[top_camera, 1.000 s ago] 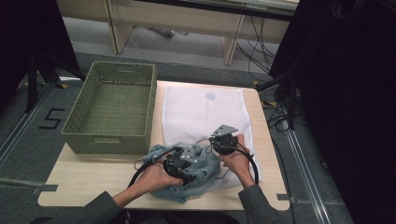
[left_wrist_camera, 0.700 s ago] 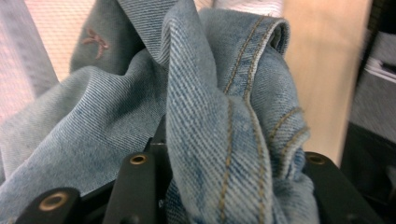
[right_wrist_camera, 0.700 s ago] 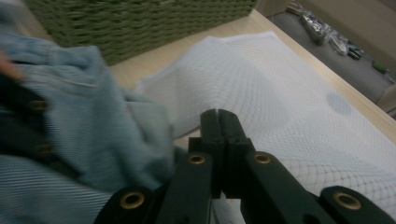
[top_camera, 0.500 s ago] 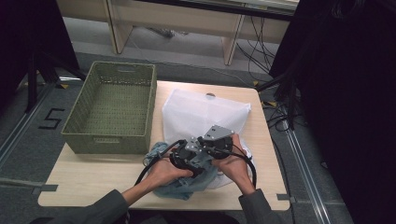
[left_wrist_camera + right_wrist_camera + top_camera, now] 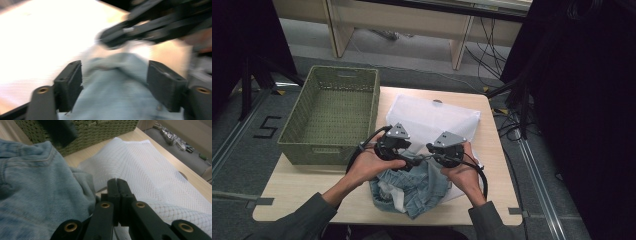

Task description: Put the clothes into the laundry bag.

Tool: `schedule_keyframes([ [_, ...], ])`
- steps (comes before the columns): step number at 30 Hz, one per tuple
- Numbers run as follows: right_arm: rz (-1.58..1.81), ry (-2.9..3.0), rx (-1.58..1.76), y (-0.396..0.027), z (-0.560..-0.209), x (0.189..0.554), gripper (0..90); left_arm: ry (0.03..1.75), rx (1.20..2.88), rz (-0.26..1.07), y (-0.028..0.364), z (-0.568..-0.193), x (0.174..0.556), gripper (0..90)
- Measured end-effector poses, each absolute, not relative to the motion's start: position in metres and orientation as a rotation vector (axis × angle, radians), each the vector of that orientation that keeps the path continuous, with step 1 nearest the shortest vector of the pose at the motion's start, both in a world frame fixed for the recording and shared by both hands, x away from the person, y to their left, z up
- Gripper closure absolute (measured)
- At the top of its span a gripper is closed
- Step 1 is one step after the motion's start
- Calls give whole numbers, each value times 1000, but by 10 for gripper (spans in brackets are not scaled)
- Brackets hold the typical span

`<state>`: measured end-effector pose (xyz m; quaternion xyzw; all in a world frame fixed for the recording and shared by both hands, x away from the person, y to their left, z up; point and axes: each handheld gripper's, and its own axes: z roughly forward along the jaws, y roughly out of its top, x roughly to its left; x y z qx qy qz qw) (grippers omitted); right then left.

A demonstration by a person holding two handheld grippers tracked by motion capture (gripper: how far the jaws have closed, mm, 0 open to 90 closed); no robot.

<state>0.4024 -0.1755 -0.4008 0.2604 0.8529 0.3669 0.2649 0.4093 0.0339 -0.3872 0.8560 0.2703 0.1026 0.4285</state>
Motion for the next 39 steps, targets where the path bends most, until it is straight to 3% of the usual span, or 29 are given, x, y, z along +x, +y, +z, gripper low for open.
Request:
schedule_keyframes([
  [8,995,2293,688,-175,-399,404,900,734,2182,299,13,-424,441,442],
  [12,1008,2300,673,-172,-400,404,900,702,2227,409,1,-434,451,659],
  [13,1007,2296,676,-171,-400,404,900,682,2247,452,1,-435,452,795],
  [17,1004,2299,676,-169,-402,403,900,659,2241,478,14,-429,455,879],
  [22,1022,2308,672,-163,-403,401,880,624,2243,507,32,-420,456,887],
  [24,1117,2349,730,-158,-401,395,751,629,2238,493,38,-418,457,888],
  [26,1149,2378,701,-156,-401,394,699,642,2225,475,44,-417,458,888],
  [28,1162,2455,686,-149,-403,388,542,628,2224,458,48,-414,459,887],
  [31,1119,2542,598,-132,-415,384,432,620,2231,463,49,-413,458,886],
  [39,1167,2651,618,-110,-427,372,376,624,2208,444,51,-411,459,881],
])
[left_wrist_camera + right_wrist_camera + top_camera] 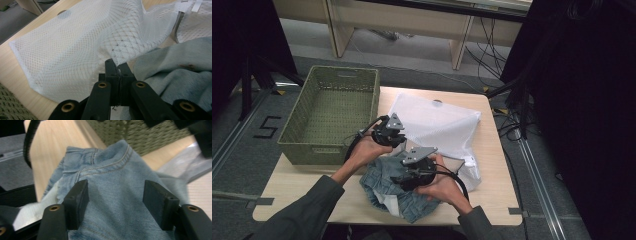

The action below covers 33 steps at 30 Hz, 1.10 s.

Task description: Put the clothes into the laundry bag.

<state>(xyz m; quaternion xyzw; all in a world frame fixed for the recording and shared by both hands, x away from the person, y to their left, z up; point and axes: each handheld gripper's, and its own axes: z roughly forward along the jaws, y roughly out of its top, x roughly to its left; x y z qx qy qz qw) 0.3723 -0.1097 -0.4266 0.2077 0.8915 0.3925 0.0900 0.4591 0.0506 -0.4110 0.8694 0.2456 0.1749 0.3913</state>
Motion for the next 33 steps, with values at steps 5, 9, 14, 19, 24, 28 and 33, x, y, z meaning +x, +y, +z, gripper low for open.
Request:
schedule_keyframes([
  [5,1196,2654,651,-107,-427,372,380,618,2207,444,52,-410,459,878],
  [9,1293,2625,678,-108,-418,370,387,621,2206,438,52,-410,459,877],
  [14,1192,2676,646,-98,-428,365,396,623,2202,427,52,-409,458,877],
  [19,1096,2735,647,-94,-445,362,690,626,2199,422,53,-409,458,876],
  [24,1090,2701,596,-101,-439,362,791,615,2199,415,54,-407,456,879],
  [28,1099,2625,622,-119,-417,365,814,606,2204,414,55,-405,454,883],
  [33,1080,2497,708,-161,-393,379,822,603,2197,419,56,-400,451,889],
])
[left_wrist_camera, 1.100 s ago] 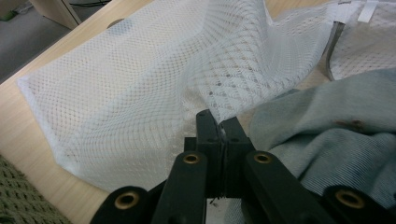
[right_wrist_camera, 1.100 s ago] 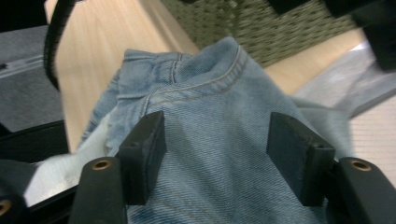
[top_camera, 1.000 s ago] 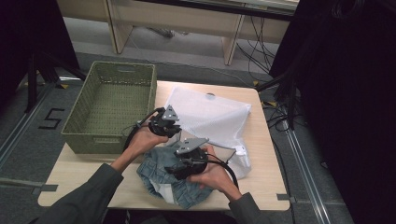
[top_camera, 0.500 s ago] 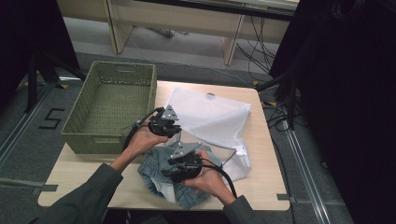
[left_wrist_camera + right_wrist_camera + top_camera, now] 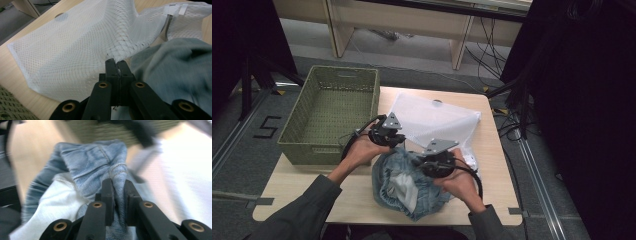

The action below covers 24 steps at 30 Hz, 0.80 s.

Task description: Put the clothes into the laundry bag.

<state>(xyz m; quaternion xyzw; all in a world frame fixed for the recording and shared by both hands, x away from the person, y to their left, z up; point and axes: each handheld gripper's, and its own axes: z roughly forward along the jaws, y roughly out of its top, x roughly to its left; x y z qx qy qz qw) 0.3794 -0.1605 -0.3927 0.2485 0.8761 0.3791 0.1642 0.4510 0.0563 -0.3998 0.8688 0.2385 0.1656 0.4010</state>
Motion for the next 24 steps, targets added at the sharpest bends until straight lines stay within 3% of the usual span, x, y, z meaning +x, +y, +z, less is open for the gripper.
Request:
schedule_keyframes([
  [4,1000,2432,844,-188,-400,393,823,589,2209,429,57,-395,449,891],
  [13,806,2462,1044,-200,-466,418,813,566,2238,398,53,-401,447,891],
  [24,928,2419,1053,-204,-443,413,705,568,2226,391,52,-401,447,890],
])
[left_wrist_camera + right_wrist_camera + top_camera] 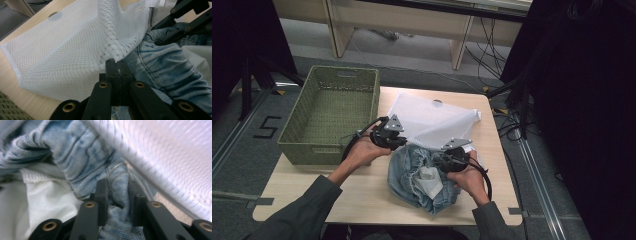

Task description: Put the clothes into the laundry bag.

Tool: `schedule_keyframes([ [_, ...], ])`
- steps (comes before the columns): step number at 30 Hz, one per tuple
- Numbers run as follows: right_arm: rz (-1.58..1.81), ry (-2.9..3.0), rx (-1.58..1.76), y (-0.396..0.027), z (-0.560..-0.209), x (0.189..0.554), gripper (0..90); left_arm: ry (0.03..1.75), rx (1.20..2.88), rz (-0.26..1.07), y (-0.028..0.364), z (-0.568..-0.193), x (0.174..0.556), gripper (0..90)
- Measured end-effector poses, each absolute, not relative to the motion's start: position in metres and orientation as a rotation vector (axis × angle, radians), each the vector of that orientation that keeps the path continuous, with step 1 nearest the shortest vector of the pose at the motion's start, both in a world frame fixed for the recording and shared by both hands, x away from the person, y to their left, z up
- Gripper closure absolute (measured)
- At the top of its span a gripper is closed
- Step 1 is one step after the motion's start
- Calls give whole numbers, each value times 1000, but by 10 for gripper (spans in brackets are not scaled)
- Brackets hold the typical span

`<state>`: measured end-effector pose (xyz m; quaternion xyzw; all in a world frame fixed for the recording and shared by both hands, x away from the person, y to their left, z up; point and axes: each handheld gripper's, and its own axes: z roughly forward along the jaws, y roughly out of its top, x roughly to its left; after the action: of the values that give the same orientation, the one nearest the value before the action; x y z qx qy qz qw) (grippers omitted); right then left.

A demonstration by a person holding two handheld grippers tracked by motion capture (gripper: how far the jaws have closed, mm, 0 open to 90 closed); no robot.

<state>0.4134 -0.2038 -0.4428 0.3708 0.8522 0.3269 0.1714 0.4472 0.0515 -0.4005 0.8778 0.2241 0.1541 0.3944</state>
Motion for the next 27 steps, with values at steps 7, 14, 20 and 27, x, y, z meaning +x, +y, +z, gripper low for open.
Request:
schedule_keyframes([
  [7,1051,2381,1021,-201,-414,405,604,574,2220,387,52,-401,448,889],
  [14,1171,2378,898,-181,-395,390,481,578,2221,382,52,-401,449,889],
  [20,1205,2475,783,-149,-393,371,444,583,2217,382,53,-401,449,888],
  [27,1143,2576,700,-119,-415,361,418,592,2214,375,52,-401,448,887],
])
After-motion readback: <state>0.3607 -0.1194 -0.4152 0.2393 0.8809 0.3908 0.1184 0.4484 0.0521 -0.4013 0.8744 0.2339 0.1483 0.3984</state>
